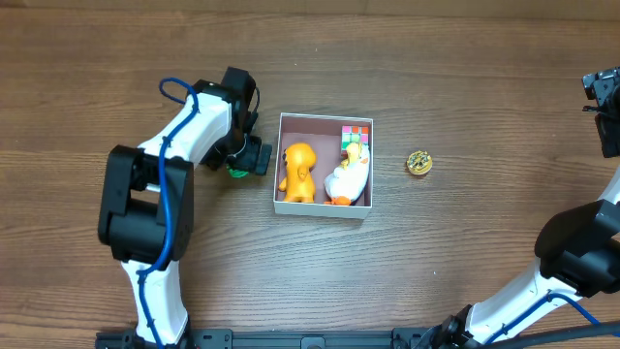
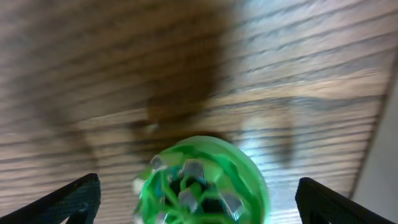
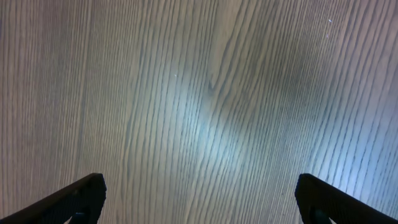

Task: Pack container
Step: 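Lower the open left gripper down around the green round toy, then close the left gripper on the green round toy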

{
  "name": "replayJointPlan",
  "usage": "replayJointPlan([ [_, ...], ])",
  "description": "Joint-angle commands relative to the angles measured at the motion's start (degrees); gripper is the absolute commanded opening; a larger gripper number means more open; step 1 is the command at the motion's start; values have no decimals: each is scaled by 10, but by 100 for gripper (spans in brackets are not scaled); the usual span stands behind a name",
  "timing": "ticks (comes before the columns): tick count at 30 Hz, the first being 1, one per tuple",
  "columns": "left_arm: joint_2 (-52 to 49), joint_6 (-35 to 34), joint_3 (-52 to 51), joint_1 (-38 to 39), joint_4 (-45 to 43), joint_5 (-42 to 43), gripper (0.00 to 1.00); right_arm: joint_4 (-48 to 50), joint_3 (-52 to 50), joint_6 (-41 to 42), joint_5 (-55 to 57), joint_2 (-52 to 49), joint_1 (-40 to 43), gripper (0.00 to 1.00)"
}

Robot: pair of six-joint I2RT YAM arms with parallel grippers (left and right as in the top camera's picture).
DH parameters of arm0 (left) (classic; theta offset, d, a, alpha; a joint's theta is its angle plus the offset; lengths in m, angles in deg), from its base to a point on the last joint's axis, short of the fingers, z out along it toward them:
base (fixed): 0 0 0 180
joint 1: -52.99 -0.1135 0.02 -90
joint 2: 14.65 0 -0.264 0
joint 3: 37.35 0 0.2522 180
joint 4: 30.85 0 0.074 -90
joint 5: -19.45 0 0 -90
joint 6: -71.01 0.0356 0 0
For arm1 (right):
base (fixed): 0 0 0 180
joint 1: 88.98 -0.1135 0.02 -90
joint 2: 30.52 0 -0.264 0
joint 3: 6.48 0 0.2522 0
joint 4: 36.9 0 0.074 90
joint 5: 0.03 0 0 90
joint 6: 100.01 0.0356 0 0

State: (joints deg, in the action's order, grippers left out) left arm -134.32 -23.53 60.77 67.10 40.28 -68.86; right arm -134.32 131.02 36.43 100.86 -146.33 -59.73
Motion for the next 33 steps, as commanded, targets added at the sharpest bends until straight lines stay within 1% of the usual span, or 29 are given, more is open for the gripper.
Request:
replayJointPlan([
  [1, -14, -9, -4, -3, -3, 13, 100, 0, 0, -4, 6, 0, 1, 100],
  [7, -14, -9, -4, -3, -2, 13, 100, 0, 0, -4, 6, 0, 1, 100],
  [14, -14, -9, 1, -3, -3, 13, 88, 0, 0, -4, 6, 0, 1, 100],
  [18, -14, -9, 5, -3, -3, 12, 76, 0, 0, -4, 6, 0, 1, 100],
  [21, -14, -9, 12, -3, -2, 12, 72, 0, 0, -4, 6, 0, 1, 100],
  [24, -14, -8, 21, -3, 1, 12, 70, 0, 0, -4, 6, 0, 1, 100],
  [27, -14, -8, 34, -3, 5, 8, 65, 0, 0, -4, 6, 0, 1, 100],
  [31, -14, -8, 56, -3, 11, 6, 62, 0, 0, -4, 6, 0, 1, 100],
  [33, -14, -8, 63, -3, 11, 6, 57, 0, 0, -4, 6, 0, 1, 100],
])
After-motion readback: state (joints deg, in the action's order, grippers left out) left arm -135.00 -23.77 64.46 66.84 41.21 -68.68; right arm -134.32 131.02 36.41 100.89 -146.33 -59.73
